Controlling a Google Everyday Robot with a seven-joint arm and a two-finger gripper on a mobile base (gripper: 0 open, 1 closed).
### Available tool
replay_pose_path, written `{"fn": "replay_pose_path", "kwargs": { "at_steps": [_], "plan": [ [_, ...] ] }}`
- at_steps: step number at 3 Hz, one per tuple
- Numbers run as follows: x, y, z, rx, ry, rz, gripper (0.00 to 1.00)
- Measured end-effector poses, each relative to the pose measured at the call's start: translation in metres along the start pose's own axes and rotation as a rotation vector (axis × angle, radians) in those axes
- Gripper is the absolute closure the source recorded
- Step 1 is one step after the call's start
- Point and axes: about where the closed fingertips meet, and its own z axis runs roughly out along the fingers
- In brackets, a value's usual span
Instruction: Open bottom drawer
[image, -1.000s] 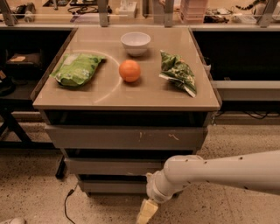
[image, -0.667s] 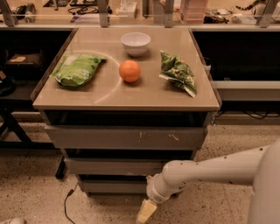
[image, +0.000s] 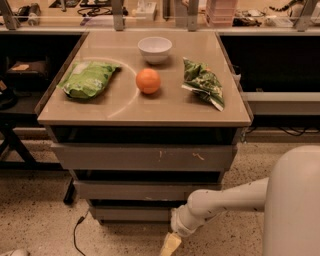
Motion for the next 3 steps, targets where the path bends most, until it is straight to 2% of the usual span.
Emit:
{"fn": "replay_pose_path", "kwargs": {
  "at_steps": [1,3],
  "plan": [
    [0.006,-0.002,0.015,-0.021,-0.017,0.015,0.0],
    [0.037,-0.052,0.08,0.025,-0.023,0.026,0.0]
  ]
}}
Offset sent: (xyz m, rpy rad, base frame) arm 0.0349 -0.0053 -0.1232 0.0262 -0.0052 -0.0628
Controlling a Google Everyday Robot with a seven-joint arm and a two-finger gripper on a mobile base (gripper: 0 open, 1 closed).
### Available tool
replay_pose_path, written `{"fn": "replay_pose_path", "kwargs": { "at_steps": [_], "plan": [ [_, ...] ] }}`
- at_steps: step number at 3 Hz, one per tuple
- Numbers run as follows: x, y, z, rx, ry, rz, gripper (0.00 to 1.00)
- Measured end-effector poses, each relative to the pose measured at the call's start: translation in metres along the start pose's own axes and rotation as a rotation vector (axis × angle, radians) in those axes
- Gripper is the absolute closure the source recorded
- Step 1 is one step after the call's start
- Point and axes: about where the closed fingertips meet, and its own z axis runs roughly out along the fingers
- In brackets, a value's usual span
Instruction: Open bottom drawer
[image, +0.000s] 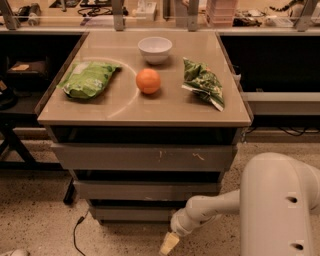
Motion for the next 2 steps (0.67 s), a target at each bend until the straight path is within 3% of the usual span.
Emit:
{"fn": "replay_pose_path", "kwargs": {
  "at_steps": [2],
  "plan": [
    [0.022,-0.05,0.027,0.076,0.023,-0.007,0.0]
  ]
}}
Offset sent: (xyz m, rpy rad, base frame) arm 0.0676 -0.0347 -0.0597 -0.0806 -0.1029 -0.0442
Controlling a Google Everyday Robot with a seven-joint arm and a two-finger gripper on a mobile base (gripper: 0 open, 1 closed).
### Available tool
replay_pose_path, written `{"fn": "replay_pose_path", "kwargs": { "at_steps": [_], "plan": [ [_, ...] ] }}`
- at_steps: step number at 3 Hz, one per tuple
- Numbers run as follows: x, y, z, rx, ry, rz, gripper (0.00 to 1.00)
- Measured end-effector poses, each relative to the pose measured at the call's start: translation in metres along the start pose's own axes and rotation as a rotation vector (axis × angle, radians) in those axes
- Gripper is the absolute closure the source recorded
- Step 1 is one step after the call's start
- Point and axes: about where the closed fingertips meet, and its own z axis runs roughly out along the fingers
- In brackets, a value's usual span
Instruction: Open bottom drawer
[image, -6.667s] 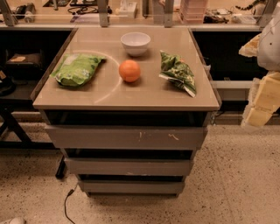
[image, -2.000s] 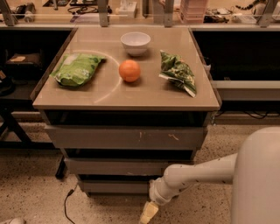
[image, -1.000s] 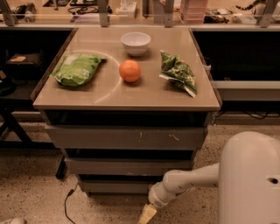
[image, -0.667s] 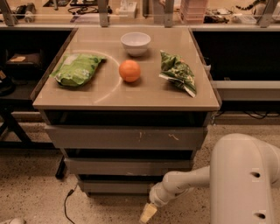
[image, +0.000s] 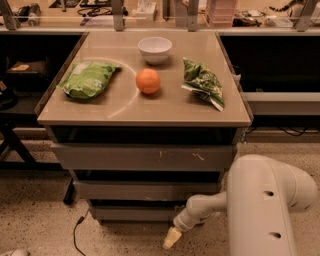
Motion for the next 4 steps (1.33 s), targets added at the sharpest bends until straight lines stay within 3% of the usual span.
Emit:
{"fn": "replay_pose_path", "kwargs": {
  "at_steps": [2,4],
  "plan": [
    [0.01,-0.032,0.009,0.054,0.008,0.001,0.0],
    [0.022,-0.027,0.038,0.002,0.033,-0.003,0.0]
  ]
}}
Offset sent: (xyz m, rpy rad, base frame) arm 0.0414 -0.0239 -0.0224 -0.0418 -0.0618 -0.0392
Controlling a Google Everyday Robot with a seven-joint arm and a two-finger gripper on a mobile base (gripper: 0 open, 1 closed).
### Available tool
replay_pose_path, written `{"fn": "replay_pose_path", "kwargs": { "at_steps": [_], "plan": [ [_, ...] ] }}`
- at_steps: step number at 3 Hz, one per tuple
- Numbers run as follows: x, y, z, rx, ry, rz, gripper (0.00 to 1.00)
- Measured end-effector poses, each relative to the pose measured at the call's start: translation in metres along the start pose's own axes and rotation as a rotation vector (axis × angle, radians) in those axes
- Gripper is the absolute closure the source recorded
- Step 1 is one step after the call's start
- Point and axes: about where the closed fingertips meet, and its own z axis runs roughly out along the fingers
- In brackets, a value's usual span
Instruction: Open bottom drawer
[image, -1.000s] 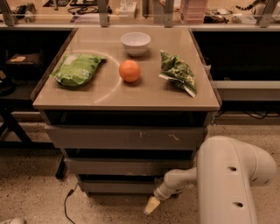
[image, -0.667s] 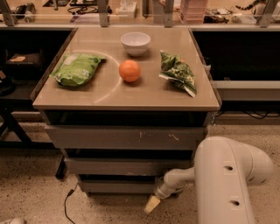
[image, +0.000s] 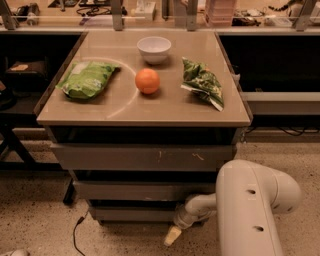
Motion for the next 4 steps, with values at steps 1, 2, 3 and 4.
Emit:
{"fn": "replay_pose_path", "kwargs": {
  "at_steps": [1,2,3,4],
  "plan": [
    [0.003,0.005,-0.001,-0.015,0.007,0.002,0.0],
    [0.001,0.005,-0.004,-0.015,0.007,0.002,0.0],
    [0.014,0.025,-0.013,-0.065,0.02,0.029,0.0],
    [0.029,0.055,-0.025,-0.132,0.03,0.059,0.0]
  ]
}}
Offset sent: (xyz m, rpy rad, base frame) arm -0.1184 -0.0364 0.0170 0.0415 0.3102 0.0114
